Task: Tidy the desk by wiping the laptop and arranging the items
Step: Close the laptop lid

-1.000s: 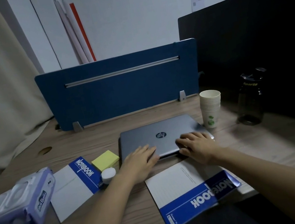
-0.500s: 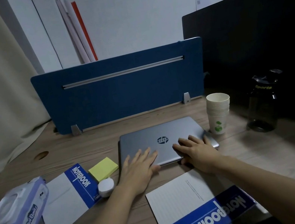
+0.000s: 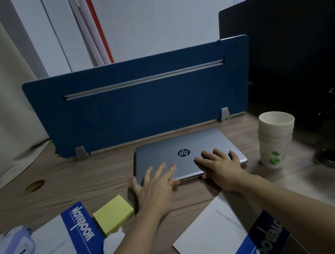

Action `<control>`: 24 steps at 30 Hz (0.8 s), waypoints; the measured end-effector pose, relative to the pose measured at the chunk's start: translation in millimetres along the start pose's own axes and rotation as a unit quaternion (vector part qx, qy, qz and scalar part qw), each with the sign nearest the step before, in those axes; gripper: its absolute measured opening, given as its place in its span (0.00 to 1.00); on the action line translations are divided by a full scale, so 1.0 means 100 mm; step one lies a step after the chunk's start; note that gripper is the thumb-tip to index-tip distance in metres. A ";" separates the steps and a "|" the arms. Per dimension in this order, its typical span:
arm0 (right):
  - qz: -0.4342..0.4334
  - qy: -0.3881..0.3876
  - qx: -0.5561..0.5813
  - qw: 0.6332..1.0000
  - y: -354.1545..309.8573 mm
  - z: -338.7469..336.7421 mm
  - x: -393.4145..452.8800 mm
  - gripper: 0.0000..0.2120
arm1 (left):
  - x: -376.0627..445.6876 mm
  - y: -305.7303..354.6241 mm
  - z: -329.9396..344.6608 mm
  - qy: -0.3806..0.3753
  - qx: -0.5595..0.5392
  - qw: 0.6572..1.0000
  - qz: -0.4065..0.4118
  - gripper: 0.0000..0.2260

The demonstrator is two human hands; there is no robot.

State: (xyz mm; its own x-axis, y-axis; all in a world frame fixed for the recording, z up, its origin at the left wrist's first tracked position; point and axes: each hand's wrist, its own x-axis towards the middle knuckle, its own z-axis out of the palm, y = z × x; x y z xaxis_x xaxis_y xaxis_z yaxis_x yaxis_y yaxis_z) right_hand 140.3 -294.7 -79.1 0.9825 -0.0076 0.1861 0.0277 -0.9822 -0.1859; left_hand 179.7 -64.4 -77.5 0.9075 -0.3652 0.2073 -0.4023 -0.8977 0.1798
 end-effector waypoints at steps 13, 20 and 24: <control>-0.008 0.049 -0.014 0.999 0.20 0.20 0.60 0.25 | 0.50 -0.10 0.13 0.018 -0.063 0.997 -0.049 0.23; -0.008 0.047 0.011 0.999 0.18 0.12 0.53 0.25 | 0.49 -0.06 0.15 0.028 -0.053 0.996 -0.059 0.29; -0.013 0.034 0.081 0.996 0.13 0.02 0.39 0.22 | 0.34 -0.04 0.13 0.019 -0.074 0.995 -0.060 0.26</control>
State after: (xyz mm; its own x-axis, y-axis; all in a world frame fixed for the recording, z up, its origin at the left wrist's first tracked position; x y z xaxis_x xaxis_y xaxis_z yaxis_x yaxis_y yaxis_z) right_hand 179.8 -307.3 -76.3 0.9664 -0.0013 0.2569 0.0873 -0.9388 -0.3332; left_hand 213.9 -76.8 -83.3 0.9458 -0.2461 0.2118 -0.3078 -0.8870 0.3441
